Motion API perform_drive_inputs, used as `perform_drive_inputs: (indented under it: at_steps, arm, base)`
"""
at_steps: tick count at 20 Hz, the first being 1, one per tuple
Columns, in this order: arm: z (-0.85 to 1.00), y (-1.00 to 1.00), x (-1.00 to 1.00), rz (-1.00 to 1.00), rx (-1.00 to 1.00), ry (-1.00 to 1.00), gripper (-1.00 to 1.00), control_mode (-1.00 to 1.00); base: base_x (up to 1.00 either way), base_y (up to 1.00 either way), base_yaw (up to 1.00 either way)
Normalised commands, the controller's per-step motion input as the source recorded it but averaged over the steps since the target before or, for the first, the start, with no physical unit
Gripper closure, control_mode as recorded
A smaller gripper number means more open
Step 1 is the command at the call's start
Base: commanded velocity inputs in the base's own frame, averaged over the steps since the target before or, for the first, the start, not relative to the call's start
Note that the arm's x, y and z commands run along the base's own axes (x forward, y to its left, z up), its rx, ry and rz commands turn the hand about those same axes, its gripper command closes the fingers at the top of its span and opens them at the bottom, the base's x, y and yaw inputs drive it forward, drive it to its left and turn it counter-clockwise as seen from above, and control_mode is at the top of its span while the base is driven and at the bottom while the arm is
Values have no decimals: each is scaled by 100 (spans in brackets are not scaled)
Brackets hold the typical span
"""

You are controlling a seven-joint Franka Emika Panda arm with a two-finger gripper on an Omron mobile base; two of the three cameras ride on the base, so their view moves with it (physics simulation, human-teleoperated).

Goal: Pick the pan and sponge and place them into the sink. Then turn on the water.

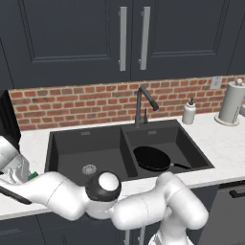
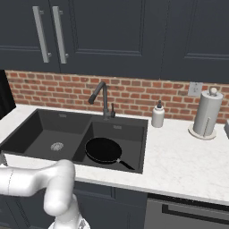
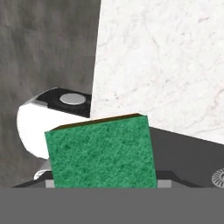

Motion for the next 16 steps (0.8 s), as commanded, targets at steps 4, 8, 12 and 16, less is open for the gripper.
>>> perform_drive_inputs:
  at_steps: [4,8,12,16]
  arm:
    - [0,-100,-79,0,25,-43,100,-100]
    - [0,-100,-66,0,28,-35,100,-100]
    - [0,-100,-49,0,26,-30,100,-100]
    - [31,-100,-22,0,26,-18,100,-100]
  base:
    - [0,0,0]
    - [0,0,0]
    - [0,0,0]
    - [0,0,0]
